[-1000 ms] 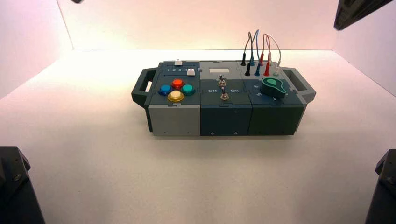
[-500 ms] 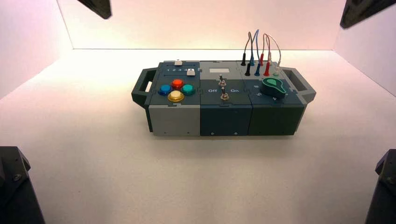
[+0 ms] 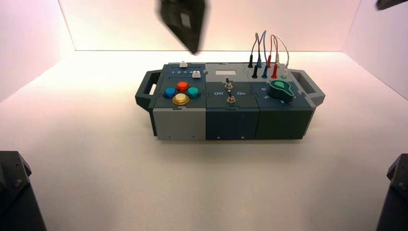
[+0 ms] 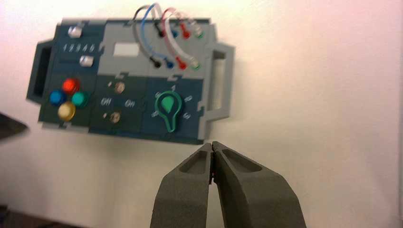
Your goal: Turn the knob to position 2.
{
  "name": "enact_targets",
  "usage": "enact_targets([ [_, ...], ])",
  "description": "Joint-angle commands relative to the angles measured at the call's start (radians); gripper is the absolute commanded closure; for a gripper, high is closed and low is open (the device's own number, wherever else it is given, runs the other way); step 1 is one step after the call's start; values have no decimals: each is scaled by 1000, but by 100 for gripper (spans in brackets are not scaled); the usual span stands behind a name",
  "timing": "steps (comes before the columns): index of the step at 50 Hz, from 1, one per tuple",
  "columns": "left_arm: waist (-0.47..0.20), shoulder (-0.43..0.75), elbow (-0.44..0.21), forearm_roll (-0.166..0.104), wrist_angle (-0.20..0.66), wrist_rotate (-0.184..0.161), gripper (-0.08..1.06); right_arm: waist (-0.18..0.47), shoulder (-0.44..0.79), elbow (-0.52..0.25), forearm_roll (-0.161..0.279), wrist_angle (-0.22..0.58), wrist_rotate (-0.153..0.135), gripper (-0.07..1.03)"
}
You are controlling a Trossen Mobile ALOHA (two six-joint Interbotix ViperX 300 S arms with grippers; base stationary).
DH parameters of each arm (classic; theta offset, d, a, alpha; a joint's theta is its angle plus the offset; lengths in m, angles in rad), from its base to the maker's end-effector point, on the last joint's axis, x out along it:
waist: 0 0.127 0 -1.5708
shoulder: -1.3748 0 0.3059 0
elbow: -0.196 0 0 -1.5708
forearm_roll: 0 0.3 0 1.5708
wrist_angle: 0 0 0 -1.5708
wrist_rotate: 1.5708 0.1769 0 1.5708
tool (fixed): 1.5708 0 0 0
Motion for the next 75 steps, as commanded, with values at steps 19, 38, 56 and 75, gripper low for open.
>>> enact_targets([
  [19,-115,184,-249,-2,71,78,101,-28,94,-18,-6,-69,17,98],
  [38,-129,305,-353,0,91,190,101,-126,97,-15,-8,-92,15,98],
  [56,-130,425,-471,0,120,242,101,-215,60,-21,-9,-69,20,98],
  [75,-130,514,-549,-2,135,270,101,-244,52,-49,-25,-52,23,98],
])
